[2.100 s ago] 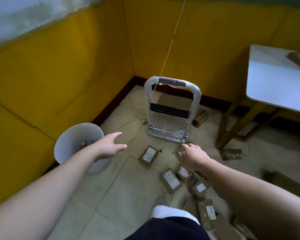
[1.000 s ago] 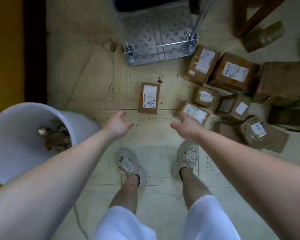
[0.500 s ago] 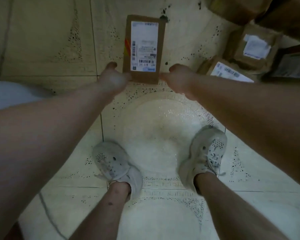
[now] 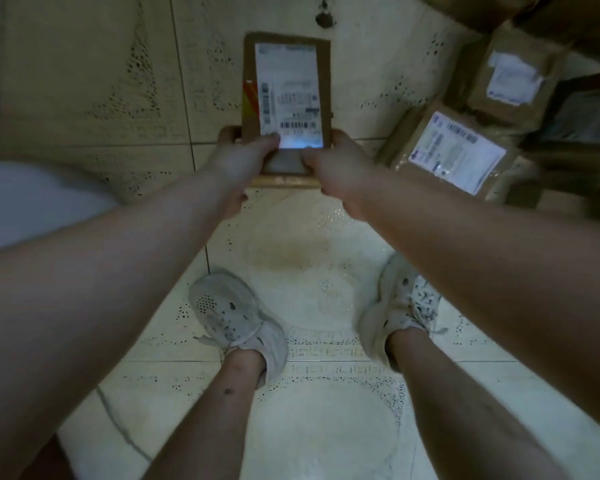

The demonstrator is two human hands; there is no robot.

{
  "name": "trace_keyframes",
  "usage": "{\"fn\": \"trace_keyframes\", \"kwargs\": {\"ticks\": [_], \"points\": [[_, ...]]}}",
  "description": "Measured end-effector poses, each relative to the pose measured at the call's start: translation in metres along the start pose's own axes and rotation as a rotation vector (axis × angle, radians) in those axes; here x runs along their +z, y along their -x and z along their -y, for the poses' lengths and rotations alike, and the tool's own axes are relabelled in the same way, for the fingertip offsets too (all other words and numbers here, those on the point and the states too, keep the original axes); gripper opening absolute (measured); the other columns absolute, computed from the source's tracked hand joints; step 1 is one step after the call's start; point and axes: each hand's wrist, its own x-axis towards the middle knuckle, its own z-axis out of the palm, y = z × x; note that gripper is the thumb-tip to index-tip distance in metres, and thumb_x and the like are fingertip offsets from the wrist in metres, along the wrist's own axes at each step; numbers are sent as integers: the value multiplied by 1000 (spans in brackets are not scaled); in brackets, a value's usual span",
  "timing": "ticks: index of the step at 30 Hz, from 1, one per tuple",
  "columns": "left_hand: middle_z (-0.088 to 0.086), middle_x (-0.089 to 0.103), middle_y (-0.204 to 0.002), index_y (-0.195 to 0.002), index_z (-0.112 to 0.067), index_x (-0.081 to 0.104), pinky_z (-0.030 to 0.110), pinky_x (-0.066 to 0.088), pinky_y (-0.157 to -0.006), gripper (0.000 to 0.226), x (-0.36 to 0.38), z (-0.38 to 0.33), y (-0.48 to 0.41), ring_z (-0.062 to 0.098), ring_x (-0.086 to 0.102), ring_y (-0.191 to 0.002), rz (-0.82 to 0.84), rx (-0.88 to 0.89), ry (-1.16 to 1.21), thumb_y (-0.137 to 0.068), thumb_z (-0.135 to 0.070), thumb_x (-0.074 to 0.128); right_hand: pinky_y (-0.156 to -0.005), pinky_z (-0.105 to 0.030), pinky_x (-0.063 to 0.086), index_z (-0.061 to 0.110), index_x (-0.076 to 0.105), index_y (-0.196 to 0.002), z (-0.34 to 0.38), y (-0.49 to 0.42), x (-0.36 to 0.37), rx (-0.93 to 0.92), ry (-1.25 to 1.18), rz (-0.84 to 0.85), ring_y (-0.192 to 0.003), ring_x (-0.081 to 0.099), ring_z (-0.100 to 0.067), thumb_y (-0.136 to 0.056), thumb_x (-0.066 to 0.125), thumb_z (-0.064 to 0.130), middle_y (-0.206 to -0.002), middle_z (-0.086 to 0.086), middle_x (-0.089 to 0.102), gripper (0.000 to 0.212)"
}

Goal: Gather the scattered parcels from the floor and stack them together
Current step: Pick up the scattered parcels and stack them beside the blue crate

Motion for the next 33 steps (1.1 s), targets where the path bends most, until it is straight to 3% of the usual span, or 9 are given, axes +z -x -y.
{"fn": "trace_keyframes", "kwargs": {"ticks": [4,6,11,13,16,21,26,30,33], "points": [[-11,59,-108,-113,-37,38,46,44,-86,41,-18,-1,61,17,57,-99,104,-4,102,-83,-43,65,-73,-27,49,24,49,-126,12,63,-6,-6,-42,-60,-93,58,-9,-88,56,20,-101,13,59,39],[-13,59,-104,-108,-38,38,41,47,-82,37,-25,-8,93,13,58,-93,126,16,123,-84,-40,66,-70,-26,47,26,47,-130,24,99,-13,-11,-70,-104,-92,58,-9,-87,57,24,-102,12,58,44],[-11,66,-105,-129,-36,43,28,43,-66,47,-45,-39,197,8,62,-81,237,65,197,-87,-31,63,-63,-24,40,40,40,-116,64,197,-40,-24,-179,-125,-84,53,2,-85,62,40,-95,23,51,39],[-11,68,-98,-125,-34,49,25,42,-58,39,-56,-54,247,4,63,-70,259,96,230,-89,-27,61,-69,-30,44,38,41,-127,85,239,-54,-14,-232,-62,-92,54,-1,-86,61,45,-108,20,55,47],[-9,65,-110,-136,-33,41,28,38,-63,54,-71,-75,328,7,59,-80,267,142,272,-87,-27,62,-78,-39,49,39,41,-135,115,308,-72,-47,-247,29,-103,57,-9,-84,60,48,-124,12,58,55],[-7,59,-128,-141,-34,34,35,40,-76,81,-100,-93,450,17,57,-95,240,278,316,-67,-39,67,-72,-31,48,39,52,-115,157,423,-92,-263,-215,56,-83,62,0,-69,59,49,-99,21,67,47],[-4,60,-129,-143,-29,31,33,43,-71,64,-123,-99,542,11,61,-86,235,450,380,-87,-25,62,-54,-16,50,37,52,-112,179,524,-101,-482,-217,71,-74,64,7,-79,59,41,-89,26,69,34],[-7,65,-121,-140,-29,36,35,44,-71,58,-139,-96,599,8,66,-83,312,626,346,-88,-20,61,-70,-27,56,31,42,-137,176,592,-98,-572,-238,-21,-93,66,-7,-90,61,34,-117,6,65,51],[-7,71,-109,-139,-31,38,37,49,-79,63,-150,-92,637,12,68,-90,401,754,251,-84,-21,67,-85,-41,56,34,38,-138,164,638,-98,-611,-305,-61,-101,66,-15,-83,64,41,-119,5,64,61]]}}
